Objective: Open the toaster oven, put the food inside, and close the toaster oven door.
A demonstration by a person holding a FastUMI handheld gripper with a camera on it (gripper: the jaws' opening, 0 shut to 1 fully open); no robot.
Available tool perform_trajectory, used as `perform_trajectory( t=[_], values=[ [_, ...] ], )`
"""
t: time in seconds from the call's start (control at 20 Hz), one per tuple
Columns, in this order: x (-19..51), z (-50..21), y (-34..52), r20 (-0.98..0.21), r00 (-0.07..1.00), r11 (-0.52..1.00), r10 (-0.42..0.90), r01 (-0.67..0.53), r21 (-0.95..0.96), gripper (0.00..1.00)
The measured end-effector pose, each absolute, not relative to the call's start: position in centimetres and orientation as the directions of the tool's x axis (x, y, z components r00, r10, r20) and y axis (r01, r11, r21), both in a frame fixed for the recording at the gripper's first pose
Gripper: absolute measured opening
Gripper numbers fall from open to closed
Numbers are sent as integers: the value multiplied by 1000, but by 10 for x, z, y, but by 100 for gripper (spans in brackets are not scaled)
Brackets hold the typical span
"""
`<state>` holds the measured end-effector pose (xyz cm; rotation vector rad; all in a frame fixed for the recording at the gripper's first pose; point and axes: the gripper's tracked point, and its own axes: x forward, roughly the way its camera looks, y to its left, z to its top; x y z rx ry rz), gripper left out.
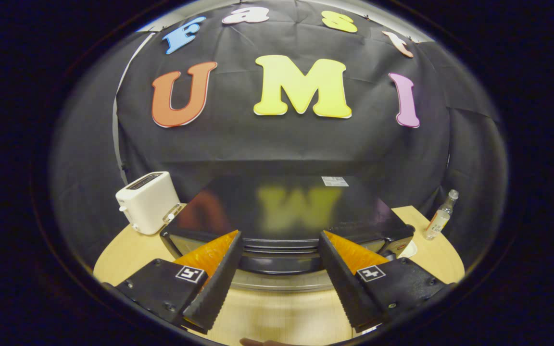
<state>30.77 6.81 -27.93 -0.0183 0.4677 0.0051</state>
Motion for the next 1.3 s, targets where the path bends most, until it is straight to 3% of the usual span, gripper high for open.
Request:
perform_trajectory(
  t=[0.65, 1.3],
  values=[
    [199, -315, 60, -498, 867, 998, -26, -8, -66, 100],
    [157, -356, 58, -521, 853, 999, -24, -3, -50, 100]
  ],
)
